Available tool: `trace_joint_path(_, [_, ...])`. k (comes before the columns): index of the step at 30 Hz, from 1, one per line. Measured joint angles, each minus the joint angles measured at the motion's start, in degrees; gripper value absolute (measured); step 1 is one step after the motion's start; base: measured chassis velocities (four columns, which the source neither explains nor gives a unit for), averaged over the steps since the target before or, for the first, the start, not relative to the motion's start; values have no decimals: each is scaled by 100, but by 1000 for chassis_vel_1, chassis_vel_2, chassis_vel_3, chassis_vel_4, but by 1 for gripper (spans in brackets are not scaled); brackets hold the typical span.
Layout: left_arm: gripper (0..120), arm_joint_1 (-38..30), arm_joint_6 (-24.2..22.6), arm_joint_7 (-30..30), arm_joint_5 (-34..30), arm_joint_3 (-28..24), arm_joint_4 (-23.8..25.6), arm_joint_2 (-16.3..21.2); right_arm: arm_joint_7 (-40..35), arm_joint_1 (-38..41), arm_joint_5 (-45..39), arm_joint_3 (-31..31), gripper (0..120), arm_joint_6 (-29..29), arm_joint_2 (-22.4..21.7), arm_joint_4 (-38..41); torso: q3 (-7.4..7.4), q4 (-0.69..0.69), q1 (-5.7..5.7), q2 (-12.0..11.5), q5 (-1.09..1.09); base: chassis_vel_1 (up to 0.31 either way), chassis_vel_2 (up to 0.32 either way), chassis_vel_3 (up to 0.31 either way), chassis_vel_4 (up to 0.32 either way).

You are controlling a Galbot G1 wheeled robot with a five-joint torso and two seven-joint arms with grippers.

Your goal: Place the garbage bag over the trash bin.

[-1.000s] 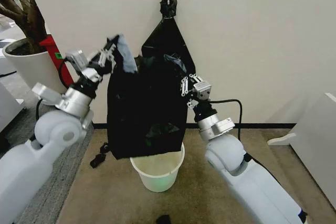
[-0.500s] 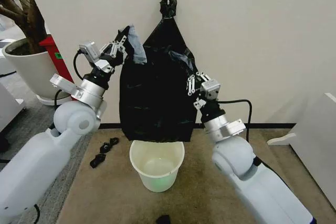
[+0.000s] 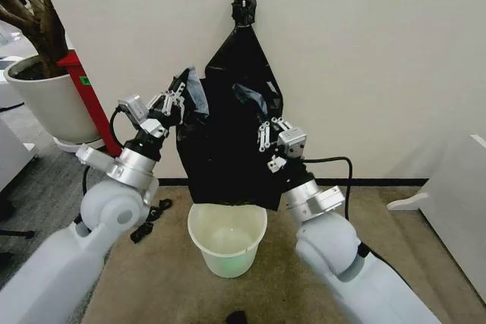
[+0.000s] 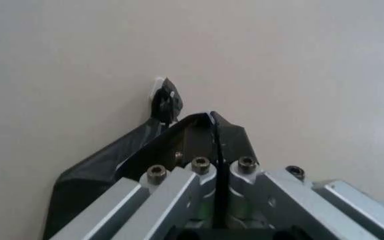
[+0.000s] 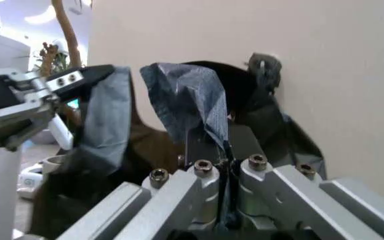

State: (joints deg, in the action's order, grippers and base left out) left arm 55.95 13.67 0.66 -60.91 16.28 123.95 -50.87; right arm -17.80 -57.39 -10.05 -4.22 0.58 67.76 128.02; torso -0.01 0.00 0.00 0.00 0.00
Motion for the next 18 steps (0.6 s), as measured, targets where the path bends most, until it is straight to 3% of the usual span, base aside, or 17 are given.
trace_joint_path(14, [0,897,-123,276,208,2,496,-814,-219,-453,598,-679,0,-20,766,-303,0,1,0,0,-1,0,0,0,0])
trace_joint_path(18, [0,1221,-87,277,234,-3,520,-928,-257,-484,633,-744,0,-45,762,-347,0,1,0,0,1,0,0,0,0])
